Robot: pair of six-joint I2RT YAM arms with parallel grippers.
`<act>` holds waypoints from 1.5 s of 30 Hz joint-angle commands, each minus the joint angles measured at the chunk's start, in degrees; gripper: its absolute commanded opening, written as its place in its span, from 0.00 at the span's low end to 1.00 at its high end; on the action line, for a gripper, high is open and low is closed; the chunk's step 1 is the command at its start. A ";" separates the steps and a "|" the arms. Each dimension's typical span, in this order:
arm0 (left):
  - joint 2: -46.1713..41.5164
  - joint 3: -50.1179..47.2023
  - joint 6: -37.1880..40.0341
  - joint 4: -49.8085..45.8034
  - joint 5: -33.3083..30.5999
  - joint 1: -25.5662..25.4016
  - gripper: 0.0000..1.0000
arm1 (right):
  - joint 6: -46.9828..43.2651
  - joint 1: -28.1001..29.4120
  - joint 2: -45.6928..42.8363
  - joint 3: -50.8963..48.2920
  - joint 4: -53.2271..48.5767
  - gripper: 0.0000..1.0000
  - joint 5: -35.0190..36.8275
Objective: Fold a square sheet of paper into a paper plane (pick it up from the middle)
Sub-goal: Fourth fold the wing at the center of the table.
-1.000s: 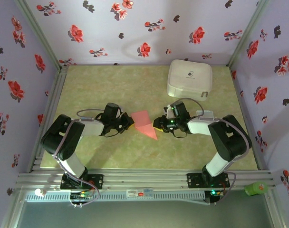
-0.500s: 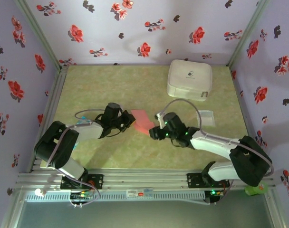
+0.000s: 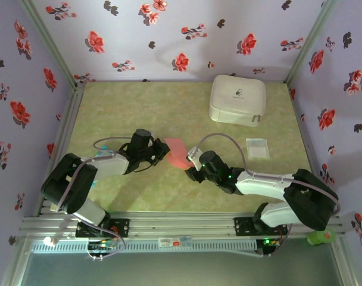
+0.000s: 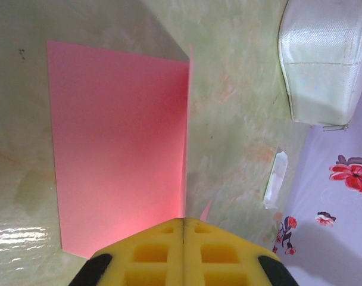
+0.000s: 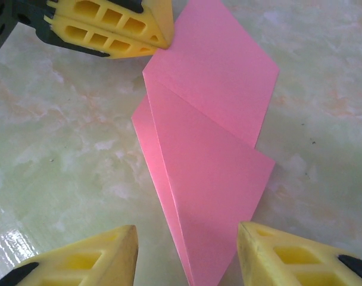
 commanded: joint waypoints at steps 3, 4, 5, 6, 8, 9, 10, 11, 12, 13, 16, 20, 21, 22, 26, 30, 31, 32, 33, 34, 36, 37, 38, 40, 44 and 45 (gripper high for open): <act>-1.90 -0.14 0.92 -0.17 -0.08 -0.43 0.00 | -0.57 1.20 -0.07 -2.20 4.31 0.46 1.75; -1.77 -0.22 0.94 -0.09 -0.07 -0.46 0.00 | -0.37 1.32 -0.09 -2.41 4.59 0.46 1.49; -1.76 -0.26 0.93 0.00 -0.04 -0.44 0.00 | -0.25 1.51 0.05 -2.45 4.76 0.45 1.33; -1.54 -0.35 0.83 0.34 -0.01 -0.43 0.00 | -0.53 1.87 0.18 -2.32 4.67 0.45 1.52; -1.37 -0.17 0.76 0.62 0.15 -0.43 0.00 | -1.23 2.41 0.60 -2.22 4.68 0.45 2.20; -1.32 0.06 0.74 0.59 0.36 -0.43 0.00 | -1.60 2.51 0.97 -2.21 4.73 0.45 2.80; -1.34 0.22 0.75 0.54 0.54 -0.43 0.00 | -1.85 2.61 1.24 -2.23 4.77 0.44 2.94; -1.42 0.39 0.83 0.37 0.74 -0.44 0.00 | -2.29 2.62 1.65 -2.16 5.02 0.44 2.91; -1.39 0.64 1.00 0.23 0.96 -0.43 0.00 | -2.64 2.67 2.00 -1.97 5.18 0.44 2.85; -1.44 0.79 1.09 -0.05 1.07 -0.45 0.00 | -2.99 2.66 2.40 -1.69 5.25 0.44 2.61; -1.17 1.15 1.10 -0.62 1.26 -0.46 0.00 | -3.75 2.71 4.13 -0.80 6.03 0.44 3.12; -1.01 1.17 0.83 -0.35 1.45 -0.48 0.00 | -4.70 2.86 7.21 0.95 6.22 0.44 3.16; -0.98 1.22 0.84 -0.36 1.40 -0.43 0.00 | -4.57 2.80 8.00 1.05 6.73 0.44 4.05; -0.98 1.24 0.83 -0.35 1.45 -0.43 0.00 | -4.56 2.87 8.71 1.17 7.45 0.44 5.04; -0.86 1.52 0.68 -0.35 1.61 -0.43 0.00 | -5.50 2.93 11.06 1.97 8.38 0.40 6.35; -0.77 1.60 0.57 -0.26 1.62 -0.48 0.00 | -5.88 2.87 12.69 2.78 8.28 0.38 6.72; -0.69 1.66 0.57 -0.26 1.62 -0.43 0.00 | -5.80 2.90 12.92 2.80 8.57 0.37 6.87; -0.69 1.70 0.50 -0.26 1.58 -0.43 0.00 | -5.68 2.88 13.09 2.78 8.68 0.36 6.79; -0.61 1.75 0.52 -0.27 1.62 -0.43 0.00 | -5.63 2.90 13.15 2.78 8.75 0.35 6.56; -0.62 1.76 0.48 -0.26 1.58 -0.43 0.00 | -5.48 2.96 13.22 2.78 8.82 0.34 6.40; -0.59 1.91 0.48 -0.37 1.55 -0.43 0.00 | -5.00 3.04 13.12 2.61 9.03 0.31 6.33; -0.57 1.88 0.45 -0.35 1.53 -0.48 0.00 | -4.83 2.96 12.97 2.51 9.07 0.29 6.39; -0.51 1.89 0.47 -0.45 1.53 -0.43 0.00 | -4.59 2.97 12.80 2.35 9.20 0.29 6.41; -0.55 1.90 0.48 -0.65 1.36 -0.44 0.00 | -4.13 2.99 12.49 2.08 9.33 0.26 6.35; -0.67 1.93 0.56 -1.01 0.87 -0.43 0.00 | -3.18 3.01 12.40 1.40 10.05 0.20 6.21; -0.70 1.88 0.57 -1.27 0.67 -0.44 0.00 | -2.96 3.00 12.50 1.23 10.36 0.19 6.30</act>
